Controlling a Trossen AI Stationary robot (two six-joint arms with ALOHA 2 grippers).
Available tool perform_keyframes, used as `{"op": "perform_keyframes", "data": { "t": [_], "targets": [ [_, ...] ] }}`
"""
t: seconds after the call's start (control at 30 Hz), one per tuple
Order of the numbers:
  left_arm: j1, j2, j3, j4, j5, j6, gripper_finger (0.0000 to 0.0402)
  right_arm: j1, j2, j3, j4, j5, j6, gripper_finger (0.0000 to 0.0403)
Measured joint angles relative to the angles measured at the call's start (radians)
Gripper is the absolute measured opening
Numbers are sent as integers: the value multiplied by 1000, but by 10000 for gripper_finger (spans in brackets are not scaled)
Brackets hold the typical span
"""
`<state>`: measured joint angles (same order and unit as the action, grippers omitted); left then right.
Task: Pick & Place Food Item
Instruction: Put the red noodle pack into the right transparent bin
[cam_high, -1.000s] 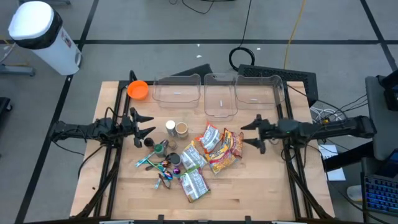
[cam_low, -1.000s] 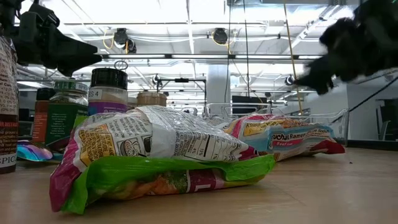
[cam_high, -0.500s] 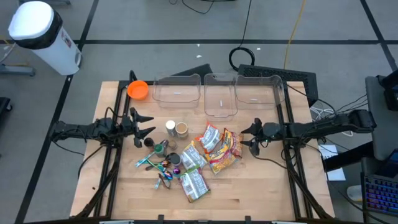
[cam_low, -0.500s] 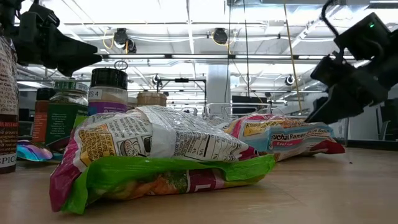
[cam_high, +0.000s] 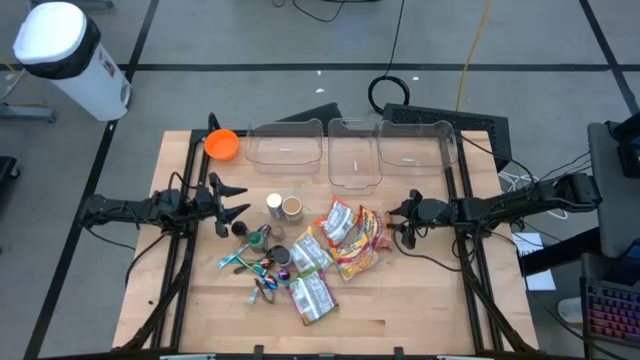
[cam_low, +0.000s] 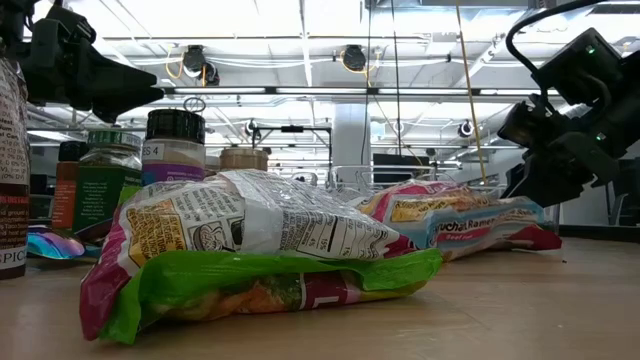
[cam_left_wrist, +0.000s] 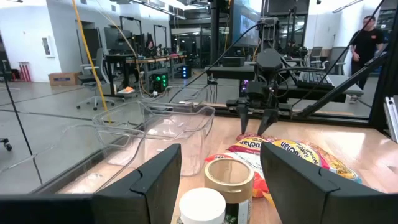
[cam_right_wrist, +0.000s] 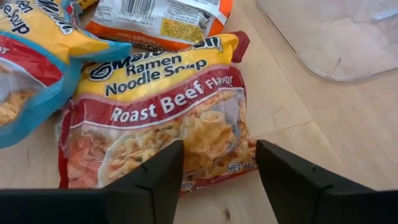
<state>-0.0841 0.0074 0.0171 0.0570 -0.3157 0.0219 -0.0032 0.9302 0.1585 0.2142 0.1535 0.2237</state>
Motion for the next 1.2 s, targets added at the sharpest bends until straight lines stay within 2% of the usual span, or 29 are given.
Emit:
{"op": "perform_keyframes", "data": {
  "t": [0.73,1.2],
  "targets": [
    [0,0,0,0,0,0,228,0,0,0,21,1,-5,8],
    [0,0,0,0,0,0,228,0,-10,0,258,-13,-116,1]
  ]
}}
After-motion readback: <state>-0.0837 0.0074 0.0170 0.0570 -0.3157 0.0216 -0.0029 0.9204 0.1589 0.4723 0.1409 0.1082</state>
